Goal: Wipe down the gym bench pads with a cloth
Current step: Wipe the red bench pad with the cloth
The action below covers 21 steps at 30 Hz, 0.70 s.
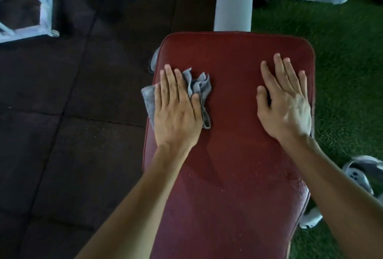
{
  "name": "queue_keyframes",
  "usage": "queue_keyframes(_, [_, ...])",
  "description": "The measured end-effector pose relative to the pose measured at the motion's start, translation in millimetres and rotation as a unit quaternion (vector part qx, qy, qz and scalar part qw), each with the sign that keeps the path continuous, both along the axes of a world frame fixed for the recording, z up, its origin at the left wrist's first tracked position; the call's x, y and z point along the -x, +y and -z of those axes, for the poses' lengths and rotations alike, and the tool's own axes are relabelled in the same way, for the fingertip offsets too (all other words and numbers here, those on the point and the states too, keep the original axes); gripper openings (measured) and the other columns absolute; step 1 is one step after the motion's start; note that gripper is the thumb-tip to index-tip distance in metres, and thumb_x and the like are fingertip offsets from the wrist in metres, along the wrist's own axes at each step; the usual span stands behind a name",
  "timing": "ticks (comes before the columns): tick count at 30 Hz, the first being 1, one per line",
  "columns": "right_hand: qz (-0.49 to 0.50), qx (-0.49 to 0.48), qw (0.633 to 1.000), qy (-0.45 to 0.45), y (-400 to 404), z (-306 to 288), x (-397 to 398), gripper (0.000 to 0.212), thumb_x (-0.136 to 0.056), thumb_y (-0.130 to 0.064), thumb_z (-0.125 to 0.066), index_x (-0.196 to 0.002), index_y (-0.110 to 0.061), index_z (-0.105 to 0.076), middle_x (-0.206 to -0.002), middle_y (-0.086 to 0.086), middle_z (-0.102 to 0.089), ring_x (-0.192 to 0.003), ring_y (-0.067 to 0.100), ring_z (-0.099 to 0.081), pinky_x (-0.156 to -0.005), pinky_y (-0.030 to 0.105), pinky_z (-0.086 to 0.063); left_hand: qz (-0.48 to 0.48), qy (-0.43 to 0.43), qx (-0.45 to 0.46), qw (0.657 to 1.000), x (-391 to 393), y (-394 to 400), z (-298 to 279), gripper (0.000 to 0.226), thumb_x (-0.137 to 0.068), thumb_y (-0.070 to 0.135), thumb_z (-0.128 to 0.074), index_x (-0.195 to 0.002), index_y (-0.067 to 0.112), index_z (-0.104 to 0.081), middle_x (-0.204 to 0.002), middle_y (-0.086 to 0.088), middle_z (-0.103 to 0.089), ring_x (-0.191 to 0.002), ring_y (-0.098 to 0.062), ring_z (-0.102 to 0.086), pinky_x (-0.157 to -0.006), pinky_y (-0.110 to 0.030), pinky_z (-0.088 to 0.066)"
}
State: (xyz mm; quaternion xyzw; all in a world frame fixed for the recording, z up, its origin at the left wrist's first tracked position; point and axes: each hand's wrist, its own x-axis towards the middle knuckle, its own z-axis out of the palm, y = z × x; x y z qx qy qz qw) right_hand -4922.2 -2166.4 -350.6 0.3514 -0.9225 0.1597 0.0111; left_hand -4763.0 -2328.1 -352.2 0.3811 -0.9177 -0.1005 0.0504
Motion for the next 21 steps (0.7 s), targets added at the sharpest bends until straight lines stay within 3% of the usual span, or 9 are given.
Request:
queue_keyframes(3, [-0.018, -0.026, 0.999, -0.006, 3, 0, -1, 0.057, -0.108, -0.034, -0.033, -0.162, -0.02, -0.02, -0.172, 0.005, -0.006, -0.158, 0.02, 0.0, -0.128, 0.045, 0.001, 0.011, -0.015, -0.031, 0.999, 3, 50, -4, 0.066, -0.109, 0.039, -0.015, -0.162, 0.003, 0.002, -0.171, -0.016, 0.008, -0.159, -0.024, 0.01, -0.13, -0.039, 0.003])
queue_keyframes(6, [-0.047, -0.01, 0.999, -0.018, 13, -1, 4, 0.058, -0.106, -0.034, -0.026, -0.162, -0.019, -0.022, -0.171, 0.004, -0.008, -0.158, 0.018, -0.002, -0.128, 0.041, 0.0, 0.12, -0.01, -0.032, 0.992, 35, 80, -1, 0.065, -0.109, 0.04, -0.011, -0.161, 0.003, 0.003, -0.17, -0.016, 0.009, -0.158, -0.024, 0.011, -0.13, -0.04, 0.003])
queue_keyframes(9, [-0.063, 0.023, 0.997, -0.029, 19, -1, 8, 0.06, -0.1, -0.031, -0.023, -0.159, -0.019, -0.031, -0.17, 0.002, -0.015, -0.158, 0.017, -0.008, -0.128, 0.039, -0.003, 0.223, -0.002, -0.026, 0.974, 63, 57, -1, 0.065, -0.11, 0.04, -0.012, -0.162, 0.003, 0.0, -0.171, -0.014, 0.006, -0.159, -0.023, 0.008, -0.13, -0.042, -0.002])
queue_keyframes(12, [-0.056, 0.042, 0.997, -0.029, 19, 1, 7, 0.052, -0.106, -0.025, -0.034, -0.157, -0.018, -0.036, -0.169, 0.001, -0.019, -0.157, 0.017, -0.01, -0.128, 0.036, -0.002, 0.172, -0.022, -0.008, 0.985, 47, 29, 0, 0.064, -0.11, 0.041, -0.011, -0.162, 0.007, 0.0, -0.171, -0.012, 0.008, -0.158, -0.022, 0.01, -0.129, -0.038, 0.005])
queue_keyframes(15, [-0.06, 0.061, 0.995, -0.06, 22, -1, 7, 0.049, -0.107, -0.018, -0.04, -0.156, -0.016, -0.039, -0.168, 0.001, -0.023, -0.157, 0.014, -0.012, -0.126, 0.027, 0.001, 0.036, -0.021, -0.001, 0.999, 6, 35, 3, 0.065, -0.109, 0.04, -0.014, -0.163, 0.005, -0.004, -0.171, -0.016, 0.004, -0.159, -0.024, 0.006, -0.13, -0.039, 0.001])
queue_keyframes(17, [-0.057, 0.083, 0.992, -0.079, 32, -3, 7, 0.048, -0.106, -0.014, -0.042, -0.154, -0.013, -0.042, -0.166, 0.002, -0.029, -0.156, 0.013, -0.016, -0.125, 0.024, -0.003, -0.005, -0.02, 0.005, 1.0, -13, 64, 4, 0.066, -0.108, 0.039, -0.019, -0.162, 0.002, -0.008, -0.171, -0.018, -0.003, -0.159, -0.026, -0.001, -0.13, -0.039, -0.003])
queue_keyframes(21, [-0.032, 0.153, 0.982, -0.108, 68, -5, 0, 0.043, -0.104, -0.006, -0.046, -0.146, -0.004, -0.051, -0.159, 0.007, -0.041, -0.152, 0.017, -0.03, -0.123, 0.02, -0.019, 0.093, -0.016, -0.011, 0.995, -8, 132, 0, 0.069, -0.107, 0.041, -0.017, -0.161, 0.0, -0.012, -0.17, -0.019, -0.006, -0.159, -0.027, -0.004, -0.13, -0.042, -0.009])
